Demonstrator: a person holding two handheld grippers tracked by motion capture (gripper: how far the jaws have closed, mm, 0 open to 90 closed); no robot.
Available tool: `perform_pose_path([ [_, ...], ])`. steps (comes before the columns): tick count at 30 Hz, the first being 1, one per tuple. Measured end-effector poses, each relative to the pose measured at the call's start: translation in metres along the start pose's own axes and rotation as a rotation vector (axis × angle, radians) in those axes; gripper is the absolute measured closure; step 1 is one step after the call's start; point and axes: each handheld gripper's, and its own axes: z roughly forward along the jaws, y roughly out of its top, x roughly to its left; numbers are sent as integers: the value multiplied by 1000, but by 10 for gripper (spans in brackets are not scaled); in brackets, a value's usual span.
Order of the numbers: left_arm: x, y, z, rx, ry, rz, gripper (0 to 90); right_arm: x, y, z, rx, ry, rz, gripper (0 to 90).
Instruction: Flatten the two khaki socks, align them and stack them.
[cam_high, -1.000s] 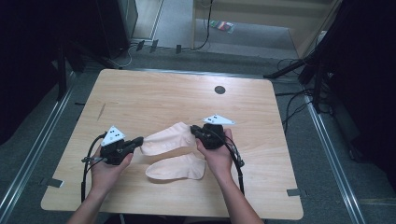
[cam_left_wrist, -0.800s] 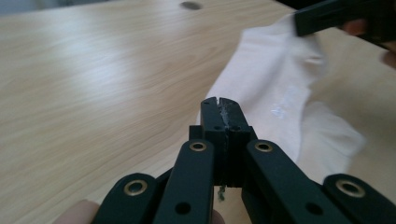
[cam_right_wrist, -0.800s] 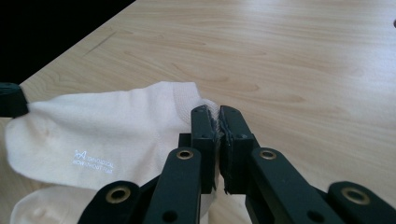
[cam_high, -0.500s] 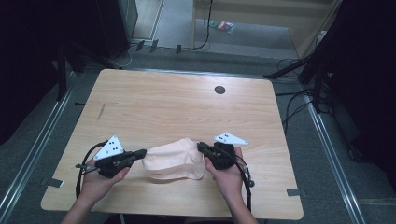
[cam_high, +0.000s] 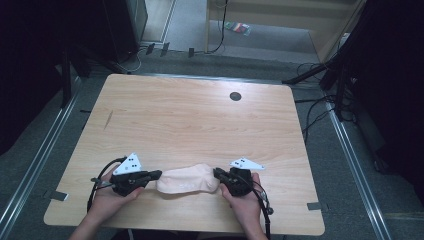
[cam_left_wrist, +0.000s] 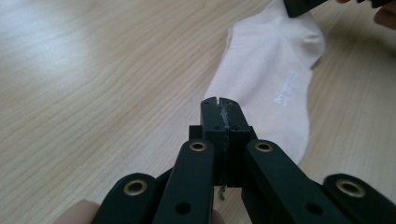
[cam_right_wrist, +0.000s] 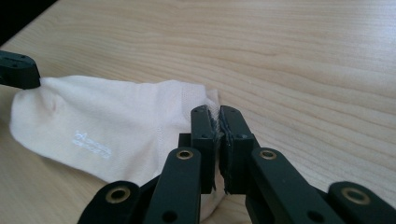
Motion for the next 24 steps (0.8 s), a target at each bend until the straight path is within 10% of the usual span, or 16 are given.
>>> perform_pose_path([
  [15, -2, -2, 22, 84, 113, 64, 900, -2, -10, 6, 13, -60, -22, 858],
  [20, -1, -1, 21, 41, 120, 21, 900, -2, -12, 9, 0, -80, -30, 775],
  [24, 5, 0, 5, -79, 27, -106, 791, -5, -8, -1, -81, -70, -6, 640],
])
